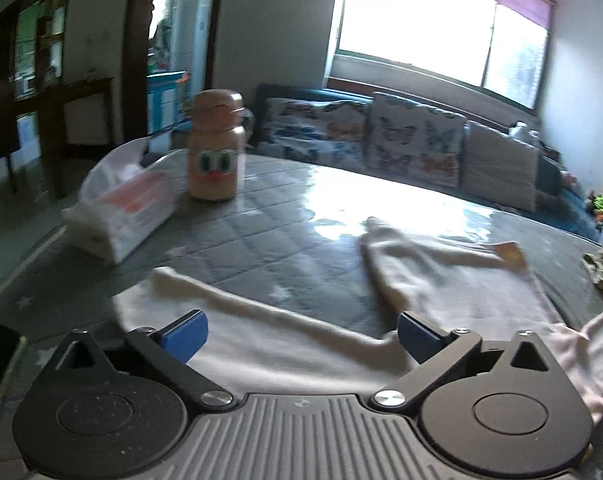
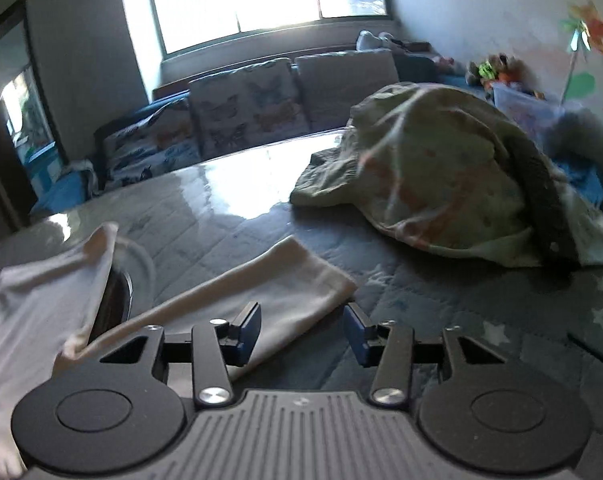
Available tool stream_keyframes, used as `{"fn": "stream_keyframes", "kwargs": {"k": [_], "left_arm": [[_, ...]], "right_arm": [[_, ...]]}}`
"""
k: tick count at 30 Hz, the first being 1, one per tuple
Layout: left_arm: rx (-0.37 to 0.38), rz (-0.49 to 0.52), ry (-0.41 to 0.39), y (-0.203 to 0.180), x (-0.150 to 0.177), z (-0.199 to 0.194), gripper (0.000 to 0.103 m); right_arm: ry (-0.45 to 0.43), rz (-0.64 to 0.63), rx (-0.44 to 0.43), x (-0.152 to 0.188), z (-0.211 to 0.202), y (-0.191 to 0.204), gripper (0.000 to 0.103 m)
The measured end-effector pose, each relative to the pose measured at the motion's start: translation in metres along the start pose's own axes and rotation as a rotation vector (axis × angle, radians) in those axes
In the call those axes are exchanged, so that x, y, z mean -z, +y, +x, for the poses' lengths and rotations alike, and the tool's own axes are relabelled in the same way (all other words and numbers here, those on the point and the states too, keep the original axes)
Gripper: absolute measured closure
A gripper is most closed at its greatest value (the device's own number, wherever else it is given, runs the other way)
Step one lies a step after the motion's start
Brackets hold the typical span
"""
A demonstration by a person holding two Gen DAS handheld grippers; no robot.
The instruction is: Fold clothes
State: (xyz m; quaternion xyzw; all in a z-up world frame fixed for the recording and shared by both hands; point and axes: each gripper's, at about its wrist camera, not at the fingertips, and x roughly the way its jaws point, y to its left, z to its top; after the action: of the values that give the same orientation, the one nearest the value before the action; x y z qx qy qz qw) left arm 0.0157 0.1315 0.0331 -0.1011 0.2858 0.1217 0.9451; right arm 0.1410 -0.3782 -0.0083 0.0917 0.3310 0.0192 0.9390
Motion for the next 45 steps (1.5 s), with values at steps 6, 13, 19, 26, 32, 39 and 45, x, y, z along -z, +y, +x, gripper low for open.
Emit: {"fn": "stream_keyframes", "kwargs": {"k": [6, 13, 19, 26, 32, 39, 45], "left_arm": [[0.047, 0.041, 0.023, -0.03, 0.004, 0.003, 0.0], [0.098, 0.092, 0.054, -0.061, 0.011, 0.01, 0.0], [0.155, 0.148, 0.086, -0.093, 0.017, 0.02, 0.0], [0.244, 0.222, 0.117, -0.141, 0.026, 0.032, 0.0], [0.301, 0.288, 0.137, -0.166, 0.036, 0.03, 0.0], [0.297, 0.264, 0.113, -0.148, 0.036, 0.021, 0.0], [0.255, 0.179, 0.092, -0.101, 0.032, 0.015, 0.0]], "right_arm": [[0.008, 0.054, 0.015, -0.002, 0.021, -0.008, 0.071], [-0.02, 0.096, 0.032, -0.002, 0.022, -0.015, 0.094], [-0.066, 0.124, 0.02, -0.003, 0.009, -0.023, 0.099], [-0.062, 0.092, 0.018, 0.001, -0.003, -0.027, 0.099], [-0.111, 0.077, -0.027, -0.008, -0.024, -0.017, 0.099], [-0.198, -0.079, -0.173, -0.03, -0.077, 0.044, 0.099], [-0.225, -0.255, -0.317, -0.029, -0.104, 0.128, 0.099]]}}
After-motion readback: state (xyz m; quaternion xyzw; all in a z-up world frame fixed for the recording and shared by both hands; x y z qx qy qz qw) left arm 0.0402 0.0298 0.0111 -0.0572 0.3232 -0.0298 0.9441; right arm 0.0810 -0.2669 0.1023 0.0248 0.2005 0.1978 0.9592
